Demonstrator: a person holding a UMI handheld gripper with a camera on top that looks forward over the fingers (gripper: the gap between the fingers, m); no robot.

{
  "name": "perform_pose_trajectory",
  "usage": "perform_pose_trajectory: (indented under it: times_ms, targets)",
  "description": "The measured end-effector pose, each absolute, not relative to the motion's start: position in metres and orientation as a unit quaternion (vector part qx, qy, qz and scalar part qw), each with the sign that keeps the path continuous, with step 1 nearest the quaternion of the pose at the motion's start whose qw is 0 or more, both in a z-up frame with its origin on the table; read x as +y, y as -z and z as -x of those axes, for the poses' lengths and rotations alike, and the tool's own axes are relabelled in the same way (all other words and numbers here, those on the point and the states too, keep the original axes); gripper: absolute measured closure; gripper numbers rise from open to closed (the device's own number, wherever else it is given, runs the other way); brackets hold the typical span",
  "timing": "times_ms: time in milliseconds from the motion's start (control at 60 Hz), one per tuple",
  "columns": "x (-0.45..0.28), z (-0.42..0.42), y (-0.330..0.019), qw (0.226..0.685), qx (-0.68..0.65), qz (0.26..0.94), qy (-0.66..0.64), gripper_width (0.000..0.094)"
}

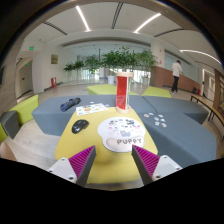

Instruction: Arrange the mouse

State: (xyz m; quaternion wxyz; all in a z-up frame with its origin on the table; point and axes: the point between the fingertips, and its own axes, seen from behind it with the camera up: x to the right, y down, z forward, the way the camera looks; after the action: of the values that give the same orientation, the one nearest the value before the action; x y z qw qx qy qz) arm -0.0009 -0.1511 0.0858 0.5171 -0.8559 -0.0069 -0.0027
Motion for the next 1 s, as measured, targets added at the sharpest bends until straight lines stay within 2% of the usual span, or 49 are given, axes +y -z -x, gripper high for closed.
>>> perform_pose_trajectory:
  times_ms: [133,350,600,800,1000]
  targets:
    - [-0.15,-0.001,-0.086,0.515,-0.009,0.857,0.0,0.0098]
    - [-0.124,-0.002,-0.085,0.51,-0.019,0.86,-0.017,0.0105]
    - [-0.062,0.083,-0.07,0.491,-0.076,0.867,-0.044,0.011]
    - [-0.005,0.15,-0.034,0.473,-0.108,0.872,-0.064,0.0107]
    - [0.043,0.168,-0.002,0.46,-0.092,0.882,-0.053,0.0109]
